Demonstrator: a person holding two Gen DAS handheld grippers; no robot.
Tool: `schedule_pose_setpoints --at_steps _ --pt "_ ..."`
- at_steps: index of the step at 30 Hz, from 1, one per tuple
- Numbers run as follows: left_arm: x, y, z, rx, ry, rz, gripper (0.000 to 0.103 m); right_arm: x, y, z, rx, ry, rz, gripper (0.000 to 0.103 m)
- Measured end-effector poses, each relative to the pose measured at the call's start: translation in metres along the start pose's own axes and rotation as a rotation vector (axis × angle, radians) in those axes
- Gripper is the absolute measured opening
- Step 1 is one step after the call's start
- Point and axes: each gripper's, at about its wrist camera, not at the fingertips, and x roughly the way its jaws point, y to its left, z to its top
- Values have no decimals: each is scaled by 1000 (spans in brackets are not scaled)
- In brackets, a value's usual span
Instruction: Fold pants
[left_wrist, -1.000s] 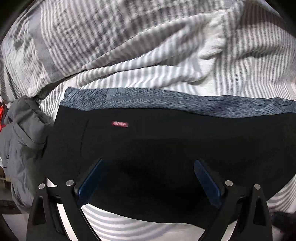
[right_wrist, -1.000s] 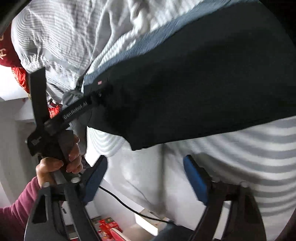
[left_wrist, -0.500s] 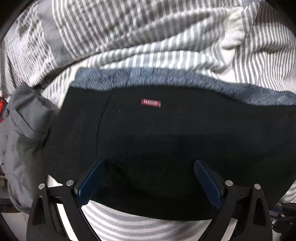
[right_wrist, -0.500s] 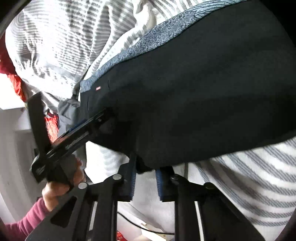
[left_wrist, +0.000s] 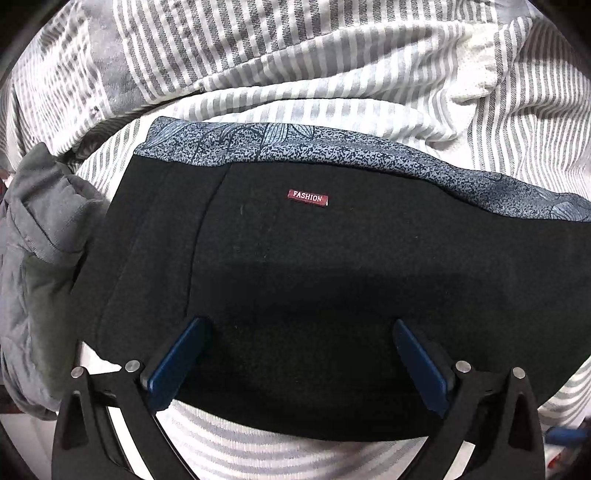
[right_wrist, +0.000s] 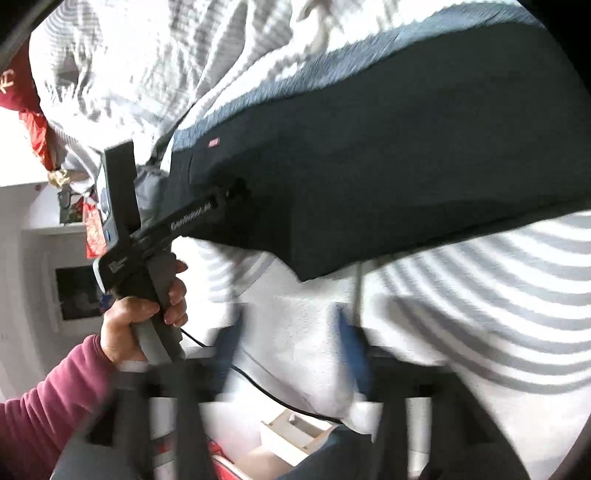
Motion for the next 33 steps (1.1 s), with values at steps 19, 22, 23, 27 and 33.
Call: schedule_pose_setpoints --at_steps 19,22,23,27,33 --pt "-74 -224 14 149 -51 -153 102 -177 -194 2 414 -494 101 75" --pt "-77 -265 22 162 -58 -158 102 -207 -234 2 471 -578 90 75" --pt "-78 -275 23 167 -64 -154 102 -217 -247 3 481 -600 78 75" --pt "-82 -318 28 179 -90 -122 102 -240 -282 7 500 -646 48 75" --pt "-76 -354 33 187 -105 -64 102 -258 -324 13 544 -707 74 75"
